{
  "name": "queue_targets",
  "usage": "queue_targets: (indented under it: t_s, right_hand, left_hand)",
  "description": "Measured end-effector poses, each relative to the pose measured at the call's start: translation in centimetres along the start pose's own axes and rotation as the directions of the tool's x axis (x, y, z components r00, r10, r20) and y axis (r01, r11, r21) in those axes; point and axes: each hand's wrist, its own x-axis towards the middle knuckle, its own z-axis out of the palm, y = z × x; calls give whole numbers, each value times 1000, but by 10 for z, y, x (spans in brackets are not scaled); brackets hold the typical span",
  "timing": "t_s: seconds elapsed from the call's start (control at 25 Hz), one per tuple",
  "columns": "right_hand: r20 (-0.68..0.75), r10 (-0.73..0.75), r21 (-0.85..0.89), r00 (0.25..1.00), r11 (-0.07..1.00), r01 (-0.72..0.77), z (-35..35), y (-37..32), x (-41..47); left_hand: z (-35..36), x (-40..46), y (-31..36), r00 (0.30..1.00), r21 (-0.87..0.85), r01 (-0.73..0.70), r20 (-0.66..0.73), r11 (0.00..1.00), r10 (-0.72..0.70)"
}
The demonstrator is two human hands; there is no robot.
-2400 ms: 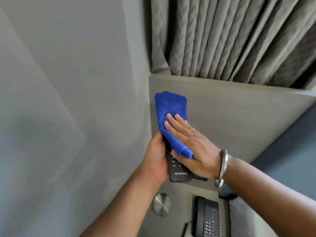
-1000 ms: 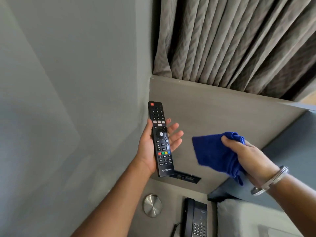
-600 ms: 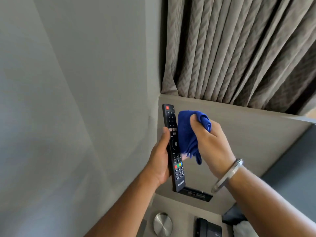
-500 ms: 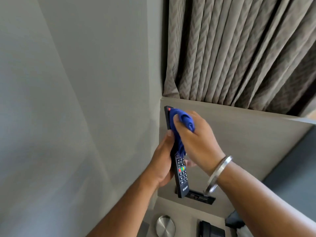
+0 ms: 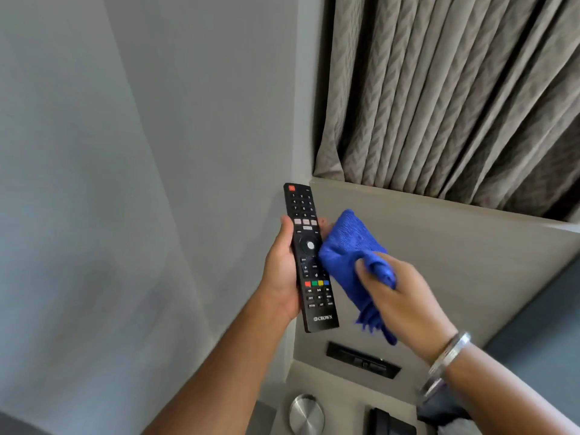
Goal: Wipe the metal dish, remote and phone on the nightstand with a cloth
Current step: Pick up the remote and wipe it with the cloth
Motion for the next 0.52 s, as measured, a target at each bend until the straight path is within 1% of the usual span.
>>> queue_targets:
  t_s: [0.04,0.08,0.12,0.16,0.2,0.24,0.28,0.32,0.36,0.4,0.44,0.52]
  right_hand:
    - [-74,215,218,974,956,-194,-10,4,2]
    - [-117,366,384,923,874,-298,-21,8,2]
    - [-154,447,454,881,824,-339,-27,11,1]
    - [-185,424,400,887,857,-326,-30,12,-1]
    - [-191,316,287,929,923,-255,-28,12,-5]
    - [-156,170,165,973,976,-144,-24,5,-11]
    - [-88,34,52,996,998,-30,-18,1,-16]
    - [-38,-62,-70,997,996,59,-13,-3,-19]
    - [-20,-137,-188,990,973,131,-9,-5,-19]
    - [-16,-173,-269,985,949,163,-6,-5,-18]
    - [-22,-171,-295,985,942,157,-5,-3,-15]
    - [-43,-127,-279,991,954,110,-4,3,-13]
  left_hand:
    - [-1,-1,-3,1000,12,21,7,1000,-21]
    - [-2,-2,-6,999,36,40,17,999,-41]
    - [-3,-4,-10,998,50,53,22,997,-55]
    - [-2,-5,-14,997,38,64,34,997,-65]
    - [0,-5,-18,995,5,78,55,997,-78]
    - [5,-6,-24,993,-25,98,70,995,-96]
    - [10,-7,-28,991,-43,117,76,992,-114]
    - [15,-8,-32,989,-54,130,81,990,-126]
    - [18,-8,-35,988,-55,134,87,990,-129]
    - [21,-10,-38,988,-41,128,94,991,-123]
    - [23,-11,-41,988,-30,121,103,992,-118]
    - [27,-13,-45,990,-49,107,102,993,-101]
